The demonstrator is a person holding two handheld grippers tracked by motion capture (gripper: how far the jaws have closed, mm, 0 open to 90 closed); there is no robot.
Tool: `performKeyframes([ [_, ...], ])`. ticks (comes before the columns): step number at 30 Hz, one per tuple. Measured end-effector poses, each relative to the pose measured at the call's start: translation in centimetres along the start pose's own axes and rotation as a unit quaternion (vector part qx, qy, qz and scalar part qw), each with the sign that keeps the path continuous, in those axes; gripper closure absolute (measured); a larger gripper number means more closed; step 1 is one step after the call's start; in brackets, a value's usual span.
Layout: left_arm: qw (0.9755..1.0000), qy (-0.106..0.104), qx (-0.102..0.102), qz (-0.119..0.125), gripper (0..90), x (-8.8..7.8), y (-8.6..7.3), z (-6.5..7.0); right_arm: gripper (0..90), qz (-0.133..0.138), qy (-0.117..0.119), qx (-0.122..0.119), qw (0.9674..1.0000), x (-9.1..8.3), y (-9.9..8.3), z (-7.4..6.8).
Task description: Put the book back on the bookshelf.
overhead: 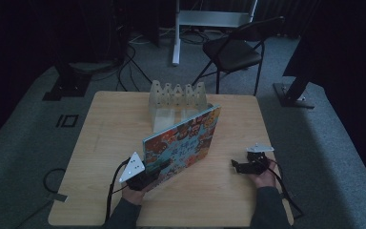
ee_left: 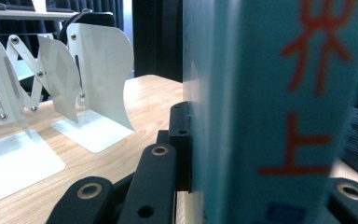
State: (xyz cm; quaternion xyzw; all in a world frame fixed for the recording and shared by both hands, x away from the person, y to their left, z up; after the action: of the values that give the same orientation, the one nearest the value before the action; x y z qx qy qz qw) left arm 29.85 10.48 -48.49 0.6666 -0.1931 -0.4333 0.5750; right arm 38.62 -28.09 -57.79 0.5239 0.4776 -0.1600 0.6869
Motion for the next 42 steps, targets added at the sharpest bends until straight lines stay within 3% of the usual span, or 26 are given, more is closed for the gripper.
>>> performKeyframes([
  [42,0.9991,0.037,-0.02,-0.007,81.2,-1.6,-0.3,-2.2,13.0,0.001,0.007,-0.01,0.9999,0.0,0.0,-0.2],
])
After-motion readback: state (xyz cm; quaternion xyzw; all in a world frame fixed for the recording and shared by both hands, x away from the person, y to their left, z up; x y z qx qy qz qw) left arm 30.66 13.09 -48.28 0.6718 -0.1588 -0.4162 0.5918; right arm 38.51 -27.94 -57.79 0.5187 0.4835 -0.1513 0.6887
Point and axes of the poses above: each handheld gripper's, and its own axes: x roughly forward along the jaws, y roughly out of its top, z roughly to its right, the point moved 4 cm from there along x, roughly forward along the jaws, and after that the axes turned 12 degrees about -z, right-handed, at the moved point
